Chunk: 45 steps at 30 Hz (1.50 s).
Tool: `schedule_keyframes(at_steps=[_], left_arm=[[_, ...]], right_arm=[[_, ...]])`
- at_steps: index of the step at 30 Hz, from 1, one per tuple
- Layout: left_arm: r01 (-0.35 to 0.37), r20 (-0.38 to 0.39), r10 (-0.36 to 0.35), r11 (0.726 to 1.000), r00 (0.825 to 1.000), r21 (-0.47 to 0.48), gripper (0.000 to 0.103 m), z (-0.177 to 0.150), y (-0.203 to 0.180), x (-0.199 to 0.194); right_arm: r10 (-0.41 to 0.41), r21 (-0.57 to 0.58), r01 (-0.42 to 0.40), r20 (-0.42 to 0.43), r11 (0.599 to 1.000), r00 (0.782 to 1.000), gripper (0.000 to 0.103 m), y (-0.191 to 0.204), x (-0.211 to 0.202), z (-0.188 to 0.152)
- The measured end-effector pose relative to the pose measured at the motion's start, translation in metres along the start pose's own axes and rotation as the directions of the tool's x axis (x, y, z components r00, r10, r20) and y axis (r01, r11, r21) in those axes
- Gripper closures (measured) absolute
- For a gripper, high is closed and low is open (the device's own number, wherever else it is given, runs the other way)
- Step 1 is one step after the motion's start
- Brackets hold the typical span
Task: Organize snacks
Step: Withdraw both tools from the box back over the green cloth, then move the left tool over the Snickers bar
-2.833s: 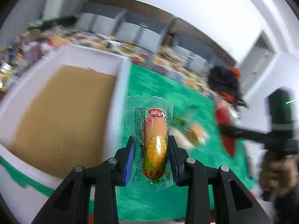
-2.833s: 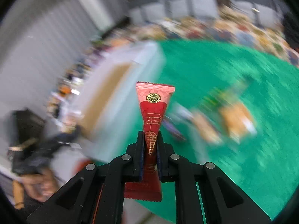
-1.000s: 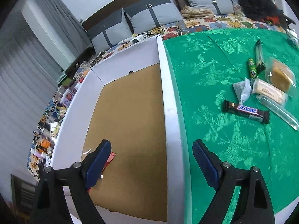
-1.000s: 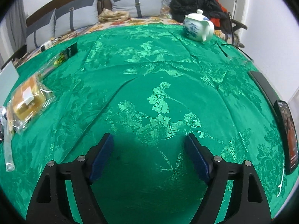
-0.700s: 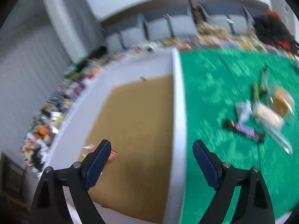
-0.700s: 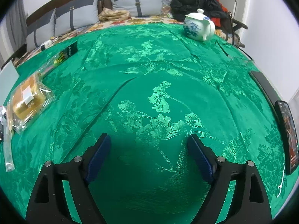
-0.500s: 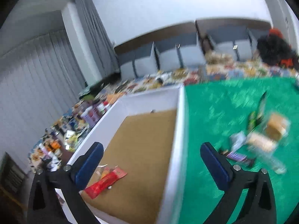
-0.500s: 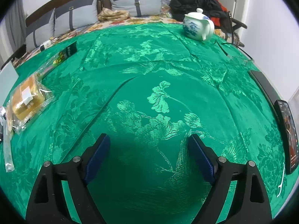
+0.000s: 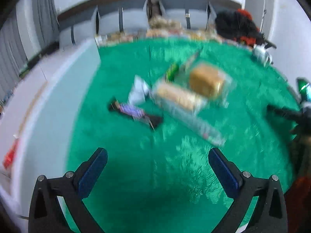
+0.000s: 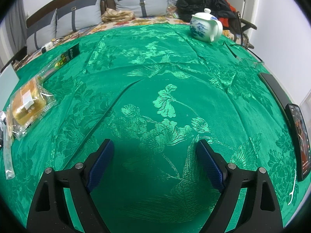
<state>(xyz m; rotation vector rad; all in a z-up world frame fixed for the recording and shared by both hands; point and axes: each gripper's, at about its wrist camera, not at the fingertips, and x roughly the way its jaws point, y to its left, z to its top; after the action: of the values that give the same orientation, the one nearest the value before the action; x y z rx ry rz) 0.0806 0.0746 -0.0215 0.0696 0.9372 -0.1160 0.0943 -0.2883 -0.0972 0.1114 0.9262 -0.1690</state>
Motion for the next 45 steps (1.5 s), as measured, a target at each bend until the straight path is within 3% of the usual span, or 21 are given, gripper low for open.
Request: schedule_keyframes(at_steps=[3,7,15,45], left_arm=[[-0.035,-0.064,0.033,0.999,0.997,-0.031,0.001,-0.008,0.005,0.029],[-0.058,-0.091,0.053,0.997,0.994,-0.052,0.000,-0.015,0.008,0.044],[-0.045,-0.065,0.039,0.995,0.997,-0.094,0.000,-0.019,0.015,0.043],[-0.043,-0.019,0.041,0.996,0.999,-0.082,0.000,-0.031,0.019,0.039]], right_arm=[[0.000,0.000,0.000,0.000,1.000,1.000,0.014,0.000,0.000,0.000],[0.000,0.000,0.000,0.000,1.000,1.000,0.014,0.000,0.000,0.000],[0.000,0.000,0.000,0.000,1.000,1.000,0.013,0.000,0.000,0.000],[0.001,0.001,-0.001,0.000,1.000,1.000,0.013,-0.001,0.000,0.000]])
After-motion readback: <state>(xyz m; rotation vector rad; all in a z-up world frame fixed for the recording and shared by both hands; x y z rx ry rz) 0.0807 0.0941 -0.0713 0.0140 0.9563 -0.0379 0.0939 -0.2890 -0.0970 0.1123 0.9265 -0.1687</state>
